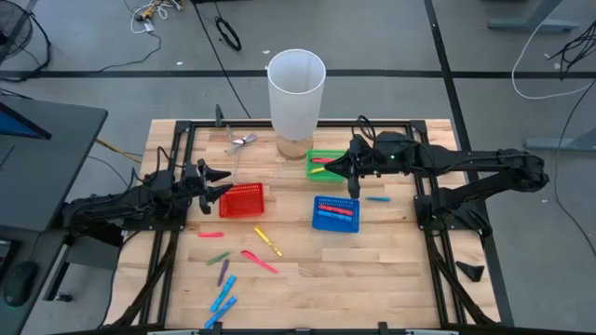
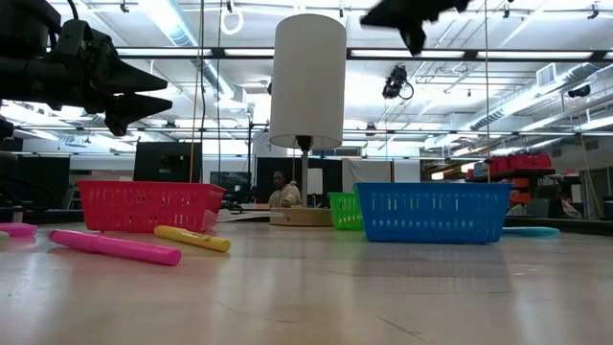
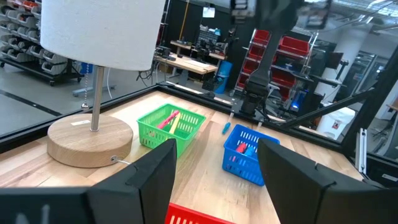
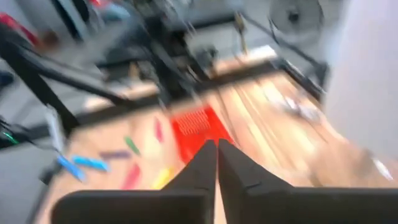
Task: Pick & Place Markers
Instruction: Put the small blue pen into the red bin
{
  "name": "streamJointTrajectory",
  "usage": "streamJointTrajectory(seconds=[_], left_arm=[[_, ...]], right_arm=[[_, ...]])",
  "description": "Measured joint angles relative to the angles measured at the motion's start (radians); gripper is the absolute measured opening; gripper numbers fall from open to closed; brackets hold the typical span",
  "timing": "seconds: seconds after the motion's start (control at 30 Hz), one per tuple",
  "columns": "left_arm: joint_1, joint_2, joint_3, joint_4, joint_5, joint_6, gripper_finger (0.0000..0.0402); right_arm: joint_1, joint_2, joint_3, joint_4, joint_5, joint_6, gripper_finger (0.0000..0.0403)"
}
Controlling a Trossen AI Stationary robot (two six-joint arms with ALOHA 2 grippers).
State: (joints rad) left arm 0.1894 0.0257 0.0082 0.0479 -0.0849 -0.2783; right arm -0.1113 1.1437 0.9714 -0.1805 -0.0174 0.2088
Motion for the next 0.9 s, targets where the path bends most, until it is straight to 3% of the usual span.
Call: streamJointTrajectory(seconds=[0.5,0.7,0.9], left_arm=[[0.0,0.0,0.0,0.0,0.0,0.0,0.0232],[0.0,0.0,0.0,0.0,0.0,0.0,0.0232],[0.0,0.0,0.0,0.0,0.0,0.0,0.0232]], right_arm=[[-0.061,-0.03,0.0,-0.574,-0.186,-0.207,0.0201],[-0.061,-0.032,0.0,-0.812,-0.181,-0.315,0.0225],[-0.061,-0.031,0.0,-0.926,-0.1,-0.4,0.0224]])
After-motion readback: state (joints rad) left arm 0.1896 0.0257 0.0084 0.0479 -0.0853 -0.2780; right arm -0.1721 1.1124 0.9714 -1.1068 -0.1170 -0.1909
